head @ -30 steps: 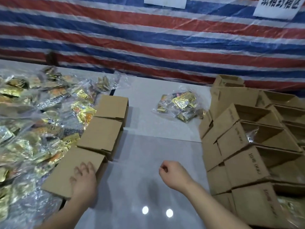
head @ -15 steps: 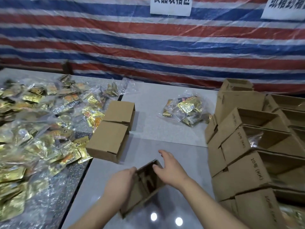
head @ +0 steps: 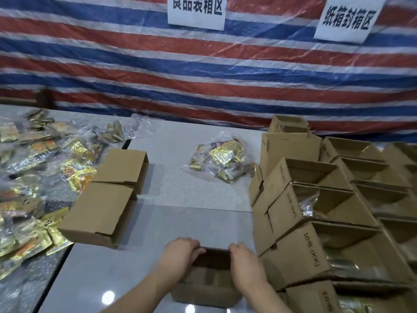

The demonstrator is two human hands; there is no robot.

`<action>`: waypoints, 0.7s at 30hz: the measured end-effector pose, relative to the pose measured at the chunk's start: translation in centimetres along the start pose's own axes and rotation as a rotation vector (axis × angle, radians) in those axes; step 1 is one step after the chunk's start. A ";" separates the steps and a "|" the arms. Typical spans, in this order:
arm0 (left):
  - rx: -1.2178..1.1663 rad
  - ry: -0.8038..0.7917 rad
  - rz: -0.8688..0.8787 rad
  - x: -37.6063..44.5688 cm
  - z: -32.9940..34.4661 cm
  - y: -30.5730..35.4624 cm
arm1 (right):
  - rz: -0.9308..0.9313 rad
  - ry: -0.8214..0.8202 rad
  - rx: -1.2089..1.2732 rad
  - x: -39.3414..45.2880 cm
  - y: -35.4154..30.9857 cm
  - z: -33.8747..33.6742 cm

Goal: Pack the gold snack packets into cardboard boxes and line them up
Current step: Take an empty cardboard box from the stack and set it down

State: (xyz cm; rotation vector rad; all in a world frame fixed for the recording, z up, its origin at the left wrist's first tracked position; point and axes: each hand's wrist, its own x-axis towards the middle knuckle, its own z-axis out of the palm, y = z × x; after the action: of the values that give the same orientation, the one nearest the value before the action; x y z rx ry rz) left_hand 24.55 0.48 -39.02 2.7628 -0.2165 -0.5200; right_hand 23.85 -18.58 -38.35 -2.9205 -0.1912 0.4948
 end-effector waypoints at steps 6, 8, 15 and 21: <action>-0.095 0.170 -0.028 1.5 -0.3 -0.8 | 0.037 0.068 0.082 1.3 -0.4 -1.7; -0.134 0.233 -0.047 3.8 -1.6 -1.1 | 0.048 0.074 0.089 2.5 -0.4 -2.7; 0.134 0.126 -0.090 18.7 -6.4 -1.3 | 0.213 0.096 0.300 8.5 0.0 -3.8; 0.128 0.261 -0.172 30.4 -5.1 0.0 | 0.308 0.217 0.546 14.7 1.8 -2.0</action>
State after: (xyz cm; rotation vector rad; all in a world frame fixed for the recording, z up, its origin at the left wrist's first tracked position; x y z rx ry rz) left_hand 54.54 -4.31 -44.50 2.9533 0.0511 -0.1857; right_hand 38.42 -18.39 -41.43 -2.4393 0.3697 0.2176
